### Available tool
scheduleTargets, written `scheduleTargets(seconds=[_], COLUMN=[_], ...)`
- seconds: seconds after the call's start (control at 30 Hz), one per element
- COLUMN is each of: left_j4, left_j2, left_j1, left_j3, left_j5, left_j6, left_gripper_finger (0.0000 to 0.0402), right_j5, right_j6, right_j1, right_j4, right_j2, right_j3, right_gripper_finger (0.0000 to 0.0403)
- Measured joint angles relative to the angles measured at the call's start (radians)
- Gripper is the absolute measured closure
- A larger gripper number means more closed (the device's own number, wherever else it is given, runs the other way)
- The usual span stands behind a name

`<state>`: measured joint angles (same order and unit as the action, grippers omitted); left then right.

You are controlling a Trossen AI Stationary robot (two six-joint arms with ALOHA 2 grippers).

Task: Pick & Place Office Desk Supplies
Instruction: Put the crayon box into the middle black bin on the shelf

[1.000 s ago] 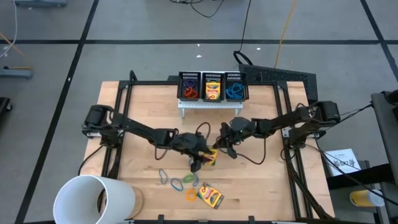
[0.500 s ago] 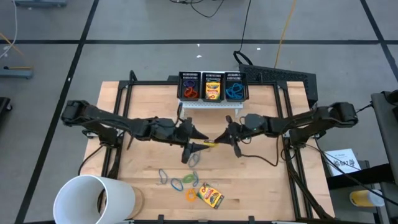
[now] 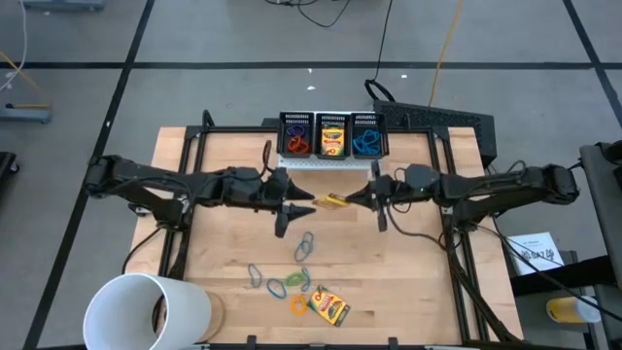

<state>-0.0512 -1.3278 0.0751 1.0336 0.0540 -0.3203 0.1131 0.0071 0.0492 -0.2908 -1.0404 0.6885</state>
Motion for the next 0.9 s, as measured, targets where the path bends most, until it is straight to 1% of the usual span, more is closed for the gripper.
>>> scheduleTargets(seconds=[0.07, 0.23, 0.43, 0.63, 0.77, 0.9], left_j4=[0.05, 0.083, 0.136, 0.19, 0.209, 0.244], left_j2=[0.015, 0.015, 0.025, 0.087, 0.088, 0.087], left_j1=[-0.023, -0.067, -0.114, -0.158, -0.175, -0.184], left_j3=[0.0, 0.0, 0.0, 0.0, 0.0, 0.0], left_j5=[0.0, 0.001, 0.001, 0.001, 0.001, 0.001], left_j6=[0.007, 0.078, 0.132, 0.16, 0.162, 0.161], left_gripper_finger=[0.0211, 0.0211, 0.0211, 0.0211, 0.0211, 0.0211], right_j5=[0.0, 0.002, 0.007, 0.082, 0.169, 0.206], right_j6=[-0.01, -0.093, -0.192, -0.231, -0.236, -0.26], right_j1=[0.018, 0.072, 0.199, 0.351, 0.44, 0.507], right_j4=[0.086, 0.278, 0.448, 0.507, 0.516, 0.521], right_j2=[0.011, 0.003, -0.039, -0.112, -0.172, -0.222], right_j3=[0.054, 0.206, 0.374, 0.491, 0.531, 0.545], right_gripper_finger=[0.0403, 0.0403, 0.0403, 0.0403, 0.0403, 0.0403])
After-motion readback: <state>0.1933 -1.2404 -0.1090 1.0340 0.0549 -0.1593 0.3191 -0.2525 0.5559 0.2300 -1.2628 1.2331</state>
